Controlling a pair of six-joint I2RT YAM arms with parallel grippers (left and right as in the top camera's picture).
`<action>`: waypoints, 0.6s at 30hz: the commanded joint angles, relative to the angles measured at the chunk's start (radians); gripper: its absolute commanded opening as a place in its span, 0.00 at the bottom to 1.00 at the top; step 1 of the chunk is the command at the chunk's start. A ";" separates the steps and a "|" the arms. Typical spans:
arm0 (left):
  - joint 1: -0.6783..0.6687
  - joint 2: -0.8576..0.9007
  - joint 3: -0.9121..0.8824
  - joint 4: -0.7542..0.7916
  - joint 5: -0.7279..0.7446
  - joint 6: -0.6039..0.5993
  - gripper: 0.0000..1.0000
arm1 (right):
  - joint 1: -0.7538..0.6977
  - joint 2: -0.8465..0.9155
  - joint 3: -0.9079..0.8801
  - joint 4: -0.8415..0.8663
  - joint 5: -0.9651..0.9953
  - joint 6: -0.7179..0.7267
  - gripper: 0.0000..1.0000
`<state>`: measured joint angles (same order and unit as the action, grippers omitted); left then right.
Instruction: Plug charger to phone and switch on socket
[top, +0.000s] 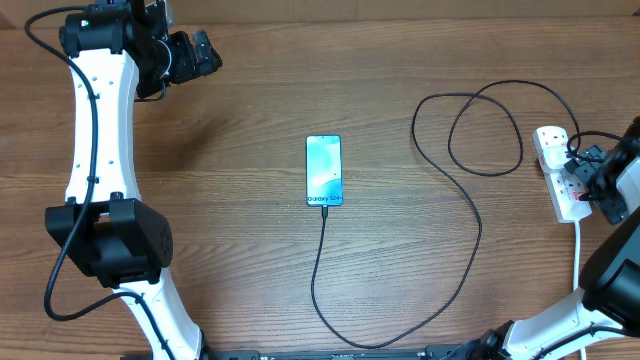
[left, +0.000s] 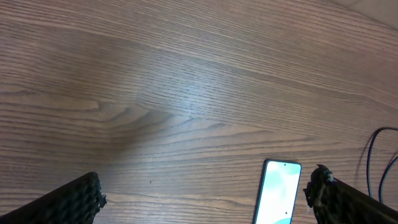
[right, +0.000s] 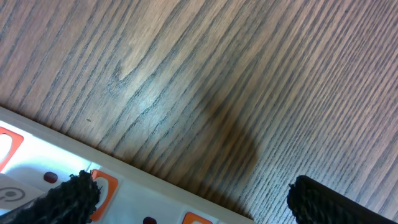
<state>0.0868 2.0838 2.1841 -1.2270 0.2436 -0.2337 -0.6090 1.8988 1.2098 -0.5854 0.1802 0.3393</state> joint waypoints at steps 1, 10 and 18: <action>-0.002 -0.010 0.010 0.001 0.009 -0.006 1.00 | 0.012 -0.005 -0.006 -0.021 -0.040 -0.034 1.00; -0.002 -0.010 0.010 0.001 0.009 -0.006 1.00 | 0.012 -0.005 -0.006 0.003 -0.023 -0.034 1.00; -0.002 -0.010 0.010 0.000 0.009 -0.006 1.00 | 0.012 -0.005 -0.006 0.027 0.003 -0.033 1.00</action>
<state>0.0868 2.0838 2.1841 -1.2270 0.2436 -0.2337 -0.6086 1.8988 1.2098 -0.5663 0.1898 0.3206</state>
